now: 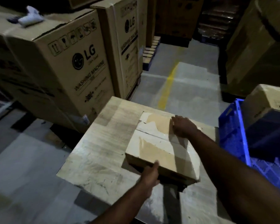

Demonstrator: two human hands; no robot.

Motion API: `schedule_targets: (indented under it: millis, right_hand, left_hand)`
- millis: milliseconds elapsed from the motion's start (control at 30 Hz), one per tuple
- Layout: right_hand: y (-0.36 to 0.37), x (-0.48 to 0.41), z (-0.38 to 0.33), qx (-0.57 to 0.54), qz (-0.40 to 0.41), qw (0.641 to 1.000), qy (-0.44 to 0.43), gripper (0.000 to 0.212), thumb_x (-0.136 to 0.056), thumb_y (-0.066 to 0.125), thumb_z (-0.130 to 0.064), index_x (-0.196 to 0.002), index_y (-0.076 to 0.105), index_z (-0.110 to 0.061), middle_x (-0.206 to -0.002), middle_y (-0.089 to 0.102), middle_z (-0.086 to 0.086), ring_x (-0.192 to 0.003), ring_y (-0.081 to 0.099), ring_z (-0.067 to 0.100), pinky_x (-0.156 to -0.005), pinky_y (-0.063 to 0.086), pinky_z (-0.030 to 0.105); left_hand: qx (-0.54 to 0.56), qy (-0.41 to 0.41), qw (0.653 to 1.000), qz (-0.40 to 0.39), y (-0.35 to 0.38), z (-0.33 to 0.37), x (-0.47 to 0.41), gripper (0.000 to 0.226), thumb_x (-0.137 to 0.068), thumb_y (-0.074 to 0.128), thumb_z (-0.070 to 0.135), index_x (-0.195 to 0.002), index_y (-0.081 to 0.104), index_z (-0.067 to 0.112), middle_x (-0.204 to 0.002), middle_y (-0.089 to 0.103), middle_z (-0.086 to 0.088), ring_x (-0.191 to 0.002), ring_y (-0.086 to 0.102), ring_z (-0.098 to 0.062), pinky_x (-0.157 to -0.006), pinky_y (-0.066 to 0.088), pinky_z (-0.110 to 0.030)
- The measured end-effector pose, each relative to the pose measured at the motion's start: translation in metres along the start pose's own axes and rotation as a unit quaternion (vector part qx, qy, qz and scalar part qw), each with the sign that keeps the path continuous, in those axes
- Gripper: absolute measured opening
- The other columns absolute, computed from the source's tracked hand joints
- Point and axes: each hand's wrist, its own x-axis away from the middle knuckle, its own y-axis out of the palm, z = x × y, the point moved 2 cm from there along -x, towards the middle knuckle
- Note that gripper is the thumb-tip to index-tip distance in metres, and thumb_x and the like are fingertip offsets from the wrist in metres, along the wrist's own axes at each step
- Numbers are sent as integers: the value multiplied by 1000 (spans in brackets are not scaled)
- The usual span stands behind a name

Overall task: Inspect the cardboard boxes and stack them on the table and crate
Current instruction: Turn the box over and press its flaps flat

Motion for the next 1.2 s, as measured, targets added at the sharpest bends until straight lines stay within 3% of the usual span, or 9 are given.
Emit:
schedule_targets:
  millis: [133, 300, 433, 567, 733, 833, 933, 1067, 1200]
  right_hand:
    - [10, -4, 0, -7, -22, 1000, 10, 39, -90, 51, -16, -128, 46, -10, -129, 57, 15, -118, 56, 33, -89, 47, 39]
    - [12, 14, 11, -13, 1, 1000, 22, 43, -91, 48, -17, -133, 44, -7, -131, 55, 17, -121, 54, 36, -96, 47, 44]
    - [16, 50, 31, -34, 40, 996, 76, 35, -94, 51, -25, -124, 51, -6, -119, 61, 19, -111, 59, 37, -87, 49, 40]
    - [24, 86, 41, -79, 49, 979, 182, 36, -94, 58, -39, -117, 58, -10, -114, 65, 13, -106, 62, 32, -78, 45, 34]
    - [41, 110, 53, -141, 51, 957, 251, 46, -86, 68, -50, -108, 60, -10, -109, 67, 9, -100, 63, 28, -73, 47, 31]
    - [49, 112, 54, -252, 49, 931, 258, 47, -93, 64, -44, -117, 59, -4, -119, 63, 14, -110, 60, 30, -81, 45, 32]
    - [53, 117, 49, -289, 45, 920, 260, 42, -98, 56, -37, -124, 55, -3, -127, 60, 15, -117, 56, 31, -90, 43, 32]
    - [55, 121, 47, -327, 50, 898, 289, 38, -93, 64, -36, -116, 58, -7, -117, 64, 12, -107, 61, 28, -90, 51, 39]
    - [52, 126, 42, -380, 73, 877, 284, 47, -89, 66, -48, -114, 60, -10, -110, 67, 7, -100, 65, 24, -88, 56, 41]
  left_hand:
    - [-12, 27, 1000, 6, -2, 7, -13, 62, -97, 48, 50, -144, 40, 10, -138, 52, -10, -118, 57, -30, -88, 52, -37]
    - [-79, 75, 993, 48, -8, 30, -19, 53, -100, 43, 43, -140, 47, 7, -136, 54, -14, -118, 56, -35, -100, 48, -41]
    - [-140, 139, 977, 75, -21, 57, -45, 50, -97, 47, 40, -128, 58, 2, -125, 63, -19, -110, 63, -35, -96, 51, -46]
    - [-170, 219, 959, 63, -26, 90, -66, 53, -75, 51, 35, -122, 64, 13, -113, 70, -13, -96, 68, -31, -88, 56, -48]
    - [-192, 262, 945, 31, -22, 106, -60, 36, -100, 45, 19, -135, 55, 16, -125, 64, -9, -106, 62, -29, -92, 49, -35]
    - [-186, 257, 948, 32, -18, 105, -55, 41, -104, 42, 26, -142, 47, 15, -129, 61, -13, -106, 60, -30, -87, 47, -33]
    - [-176, 239, 955, 17, -15, 104, -50, 43, -104, 43, 29, -144, 41, 15, -127, 60, -16, -104, 60, -32, -86, 50, -35]
    - [-205, 273, 940, -15, -19, 110, -47, 44, -105, 41, 25, -148, 39, 16, -136, 56, -10, -117, 56, -30, -99, 45, -34]
    - [-229, 330, 915, -41, -21, 130, -38, 41, -104, 41, 21, -145, 41, 13, -136, 55, -7, -116, 53, -21, -95, 39, -27]
